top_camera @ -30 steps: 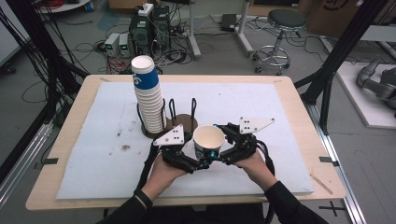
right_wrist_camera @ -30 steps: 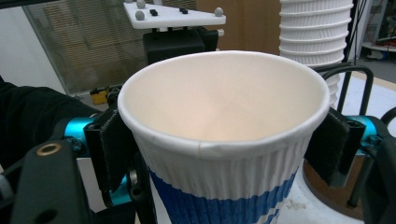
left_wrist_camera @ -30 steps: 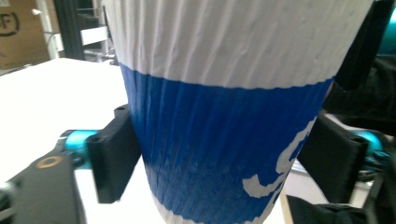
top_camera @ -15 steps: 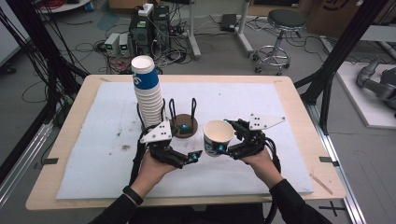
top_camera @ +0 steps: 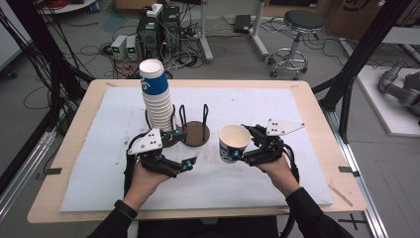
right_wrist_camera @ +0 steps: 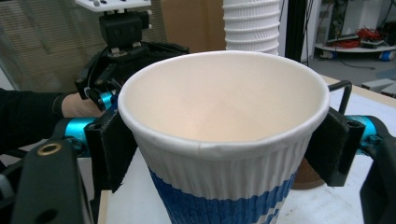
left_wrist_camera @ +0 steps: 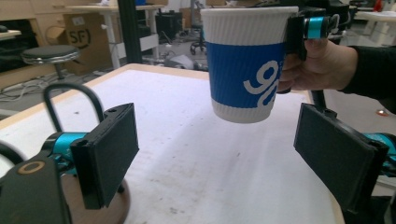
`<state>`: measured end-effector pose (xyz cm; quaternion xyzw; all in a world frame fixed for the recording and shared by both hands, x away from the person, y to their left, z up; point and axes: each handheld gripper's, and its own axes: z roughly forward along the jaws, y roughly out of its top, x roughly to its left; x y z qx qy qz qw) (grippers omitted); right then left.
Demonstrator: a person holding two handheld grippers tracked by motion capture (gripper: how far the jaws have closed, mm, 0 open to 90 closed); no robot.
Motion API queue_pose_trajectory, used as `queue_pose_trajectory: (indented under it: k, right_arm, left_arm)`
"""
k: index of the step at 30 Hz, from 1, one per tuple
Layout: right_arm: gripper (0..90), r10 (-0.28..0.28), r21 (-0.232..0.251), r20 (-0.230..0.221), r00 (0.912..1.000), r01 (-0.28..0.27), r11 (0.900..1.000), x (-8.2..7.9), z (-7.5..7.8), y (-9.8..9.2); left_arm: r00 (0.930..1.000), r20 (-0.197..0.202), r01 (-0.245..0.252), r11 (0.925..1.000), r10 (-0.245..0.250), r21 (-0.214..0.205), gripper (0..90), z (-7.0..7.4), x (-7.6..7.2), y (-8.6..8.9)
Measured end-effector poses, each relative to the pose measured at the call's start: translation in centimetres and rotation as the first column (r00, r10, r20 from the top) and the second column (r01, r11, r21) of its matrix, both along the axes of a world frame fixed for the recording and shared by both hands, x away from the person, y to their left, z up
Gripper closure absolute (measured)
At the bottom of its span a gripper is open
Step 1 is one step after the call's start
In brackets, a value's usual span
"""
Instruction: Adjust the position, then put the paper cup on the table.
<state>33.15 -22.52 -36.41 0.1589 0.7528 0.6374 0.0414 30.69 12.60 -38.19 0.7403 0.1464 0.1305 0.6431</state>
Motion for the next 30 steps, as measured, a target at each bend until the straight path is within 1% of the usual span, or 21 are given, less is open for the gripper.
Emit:
queue_pose_trajectory:
  k: [2, 4, 6, 8, 14, 20, 22, 24, 30]
  right_arm:
    - [20.7, -0.003, 0.001, 0.002, 1.0, 0.003, 1.0, 0.04, -0.01, -0.06]
    - [20.7, -0.006, 0.002, 0.006, 1.0, 0.006, 1.0, -0.04, 0.06, -0.11]
    - [20.7, -0.006, 0.003, 0.008, 0.9999, 0.006, 1.0, -0.08, 0.07, -0.12]
    - [20.7, -0.003, -0.001, 0.01, 0.9999, 0.003, 1.0, -0.08, 0.06, -0.09]
    - [20.7, -0.009, -0.008, 0.012, 0.9999, 0.009, 0.9999, -0.08, 0.07, -0.11]
    - [20.7, -0.013, 0.002, 0.022, 0.9997, 0.013, 0.9999, -0.18, 0.35, -0.23]
    - [20.7, -0.016, 0.009, 0.026, 0.9995, 0.016, 0.9998, -0.19, 0.44, -0.35]
    - [20.7, -0.017, 0.005, 0.023, 0.9996, 0.017, 0.9998, -0.2, 0.45, -0.45]
    - [20.7, -0.022, 0.0, 0.03, 0.9993, 0.022, 0.9998, -0.17, 0.46, -0.46]
  left_arm:
    - [0.9998, 0.003, -0.021, 0.9998, 0.021, -0.005, 13.7, -0.02, -0.1, 0.36]
    - [0.9995, 0.006, -0.031, 0.9994, 0.031, -0.016, 13.7, -0.11, -0.27, 0.61]
    - [0.9993, 0.005, -0.036, 0.9993, 0.036, -0.009, 13.7, -0.17, -0.35, 0.72]
    - [0.9992, 0.006, -0.039, 0.9992, 0.039, -0.01, 13.7, -0.22, -0.36, 0.69]
    - [0.9992, -0.001, -0.041, 0.9991, 0.041, 0.005, 13.7, -0.42, -0.29, 0.51]
    - [0.999, 0.009, -0.044, 0.999, 0.044, -0.009, 13.7, -0.25, -0.38, 0.6]
    - [0.9988, 0.003, -0.048, 0.9988, 0.048, -0.005, 13.7, -0.34, -0.28, 0.67]
    - [0.9985, -0.003, -0.054, 0.9985, 0.054, -0.006, 13.7, -0.47, -0.28, 0.73]
    - [0.9976, 0.009, -0.069, 0.9976, 0.069, 0.001, 13.7, -0.42, -0.51, 0.9]
